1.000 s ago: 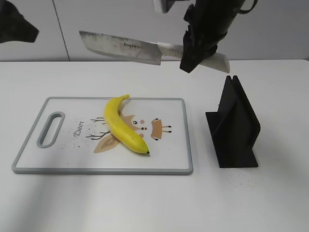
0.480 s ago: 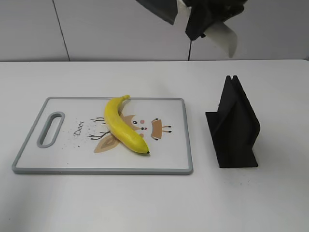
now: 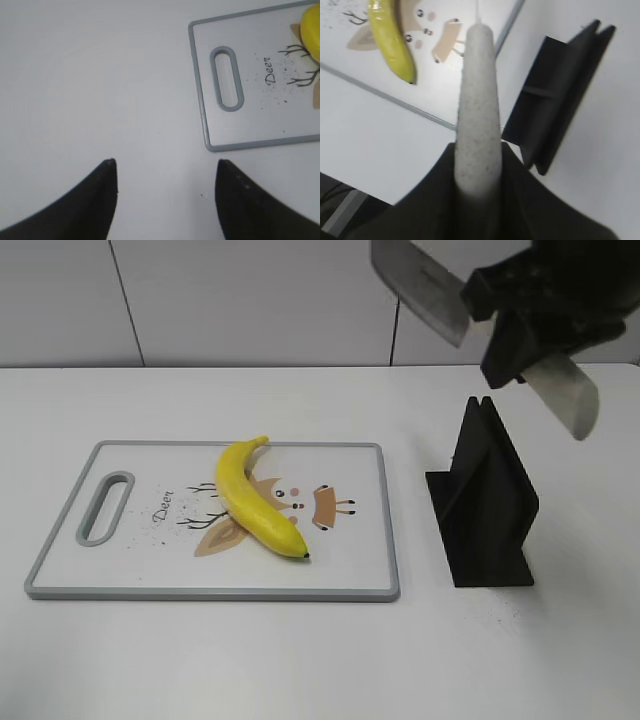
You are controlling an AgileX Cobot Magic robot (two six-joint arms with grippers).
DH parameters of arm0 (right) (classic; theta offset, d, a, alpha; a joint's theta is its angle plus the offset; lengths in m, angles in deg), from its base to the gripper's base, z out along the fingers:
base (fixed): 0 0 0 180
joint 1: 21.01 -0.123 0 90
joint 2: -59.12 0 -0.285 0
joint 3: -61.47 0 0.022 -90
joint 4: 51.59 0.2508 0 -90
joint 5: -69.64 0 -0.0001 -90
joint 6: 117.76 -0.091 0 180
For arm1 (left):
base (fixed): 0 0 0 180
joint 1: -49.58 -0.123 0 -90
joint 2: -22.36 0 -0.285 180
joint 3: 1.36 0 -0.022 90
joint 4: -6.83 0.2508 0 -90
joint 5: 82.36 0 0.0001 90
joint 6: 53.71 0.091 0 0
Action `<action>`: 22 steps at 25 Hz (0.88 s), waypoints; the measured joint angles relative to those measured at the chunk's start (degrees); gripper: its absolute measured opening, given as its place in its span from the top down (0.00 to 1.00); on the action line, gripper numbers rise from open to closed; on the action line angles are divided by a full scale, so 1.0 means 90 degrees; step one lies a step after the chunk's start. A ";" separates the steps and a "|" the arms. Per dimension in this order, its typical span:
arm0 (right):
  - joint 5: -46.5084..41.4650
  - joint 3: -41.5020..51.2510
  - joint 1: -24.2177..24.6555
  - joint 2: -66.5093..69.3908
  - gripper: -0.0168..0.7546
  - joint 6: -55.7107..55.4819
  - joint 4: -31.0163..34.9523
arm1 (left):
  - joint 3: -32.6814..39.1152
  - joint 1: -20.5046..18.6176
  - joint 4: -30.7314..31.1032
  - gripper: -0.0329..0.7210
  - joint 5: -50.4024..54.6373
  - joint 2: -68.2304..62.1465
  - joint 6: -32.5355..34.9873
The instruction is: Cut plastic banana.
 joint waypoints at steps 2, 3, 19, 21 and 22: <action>0.0169 0.0469 0.0076 -0.0310 0.75 -0.0427 -0.0246 | 0.0378 0.0000 0.0000 0.18 0.0009 0.0441 -0.0013; 0.0232 0.0640 0.0131 -0.0464 0.75 -0.0580 -0.0320 | 0.0533 0.0000 -0.0008 0.18 0.0009 0.0639 -0.0013; 0.0780 0.1756 0.0606 -0.0867 0.75 -0.1544 -0.0444 | 0.2452 0.0000 -0.0216 0.18 0.0372 0.4623 -0.0019; 0.0814 0.1794 0.0606 -0.0750 0.75 -0.1558 -0.0444 | 0.2528 0.0000 -0.0216 0.18 0.0473 0.5069 -0.0019; 0.0814 0.1807 0.0606 -0.0674 0.75 -0.1558 -0.0444 | 0.2567 0.0000 -0.0216 0.18 0.0502 0.5281 -0.0025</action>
